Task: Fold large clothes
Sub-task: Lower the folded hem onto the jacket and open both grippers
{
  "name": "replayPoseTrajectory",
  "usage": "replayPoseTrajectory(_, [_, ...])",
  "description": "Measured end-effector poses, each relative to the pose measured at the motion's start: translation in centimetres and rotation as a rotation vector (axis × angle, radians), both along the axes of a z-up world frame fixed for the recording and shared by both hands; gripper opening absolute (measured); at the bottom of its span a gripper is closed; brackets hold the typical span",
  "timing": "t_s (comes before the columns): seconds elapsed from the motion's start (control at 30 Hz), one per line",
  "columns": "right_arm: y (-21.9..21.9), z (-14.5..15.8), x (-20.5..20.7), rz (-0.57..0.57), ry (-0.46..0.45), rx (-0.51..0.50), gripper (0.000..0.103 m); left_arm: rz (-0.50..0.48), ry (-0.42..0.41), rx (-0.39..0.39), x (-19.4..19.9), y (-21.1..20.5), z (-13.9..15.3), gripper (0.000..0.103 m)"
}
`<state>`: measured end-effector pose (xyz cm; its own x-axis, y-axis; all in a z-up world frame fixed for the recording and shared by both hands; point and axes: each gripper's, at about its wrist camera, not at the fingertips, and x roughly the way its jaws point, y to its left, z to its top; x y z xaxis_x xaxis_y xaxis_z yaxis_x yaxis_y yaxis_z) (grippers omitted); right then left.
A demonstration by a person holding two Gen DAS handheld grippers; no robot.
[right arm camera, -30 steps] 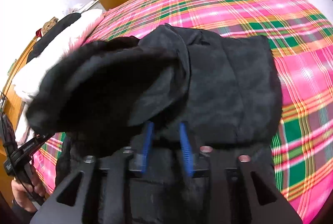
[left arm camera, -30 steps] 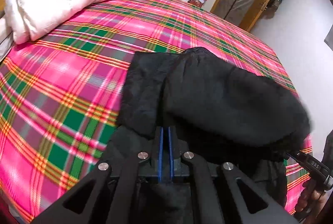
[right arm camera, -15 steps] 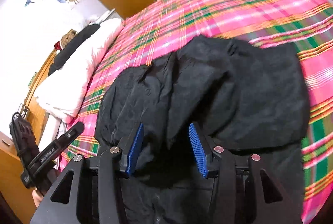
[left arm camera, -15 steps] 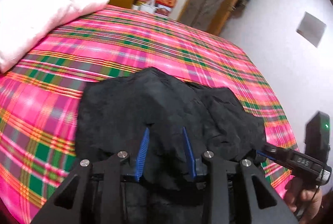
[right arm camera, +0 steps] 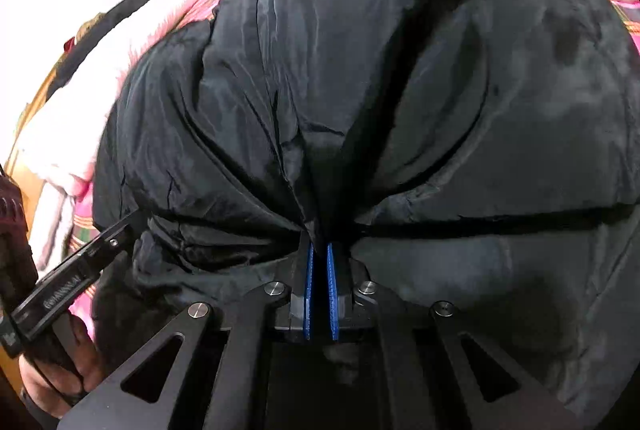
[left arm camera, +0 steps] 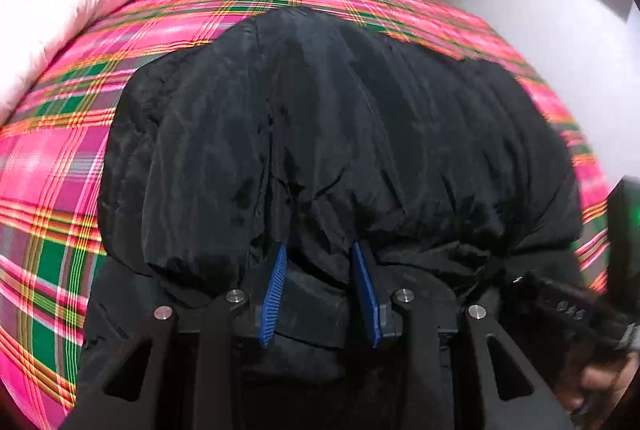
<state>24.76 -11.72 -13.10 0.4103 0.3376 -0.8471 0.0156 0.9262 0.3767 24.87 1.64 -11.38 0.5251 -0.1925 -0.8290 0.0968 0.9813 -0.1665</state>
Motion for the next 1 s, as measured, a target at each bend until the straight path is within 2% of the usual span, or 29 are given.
replayPoseTrajectory(0.13, [-0.3, 0.4, 0.3, 0.028, 0.029, 0.028, 0.005, 0.030, -0.006, 0.014, 0.2, -0.4, -0.7, 0.038])
replayPoseTrajectory(0.2, [-0.9, 1.8, 0.2, 0.027, 0.024, 0.018, 0.010, 0.040, 0.005, 0.002, 0.0, -0.2, -0.4, 0.038])
replayPoseTrajectory(0.23, [-1.0, 2.9, -0.3, 0.024, -0.003, -0.004, 0.015, 0.047, 0.016, -0.008, 0.0, -0.1, -0.1, 0.038])
replayPoseTrajectory(0.4, [-2.1, 8.8, -2.3, -0.010, -0.219, -0.092, 0.021, 0.065, 0.051, -0.043, -0.4, 0.6, 2.3, 0.037])
replayPoseTrajectory(0.5, [-2.4, 11.1, -0.6, -0.012, -0.290, -0.123, 0.023, 0.077, -0.011, -0.063, -0.5, 1.5, 4.6, 0.037])
replayPoseTrajectory(0.57, [-2.3, 11.2, 1.0, 0.001, -0.305, -0.153, 0.025, 0.107, -0.089, -0.033, -0.2, 2.2, 6.1, 0.037])
replayPoseTrajectory(0.63, [-2.7, 10.8, 2.2, -0.008, -0.300, -0.176, 0.025, 0.135, -0.125, -0.014, 0.5, 3.0, 6.6, 0.037])
replayPoseTrajectory(0.7, [-3.2, 9.4, 3.8, -0.028, -0.263, -0.195, 0.025, 0.166, -0.094, 0.005, 1.7, 3.7, 5.7, 0.037])
replayPoseTrajectory(0.8, [-4.5, 5.4, 5.2, -0.040, -0.153, -0.217, 0.025, 0.197, 0.028, 0.019, 2.7, 4.5, 2.6, 0.037])
replayPoseTrajectory(0.83, [-4.8, 5.0, 5.6, -0.038, -0.149, -0.208, 0.024, 0.189, 0.046, 0.012, 2.7, 4.4, 1.7, 0.037])
replayPoseTrajectory(0.9, [-5.3, 3.7, 4.8, -0.036, -0.175, -0.217, 0.023, 0.167, 0.040, 0.057, 2.6, 3.4, 1.1, 0.037])
replayPoseTrajectory(1.0, [-5.2, 3.8, 4.4, -0.035, -0.174, -0.236, 0.023, 0.156, 0.034, 0.109, 2.8, 2.4, 1.0, 0.037])
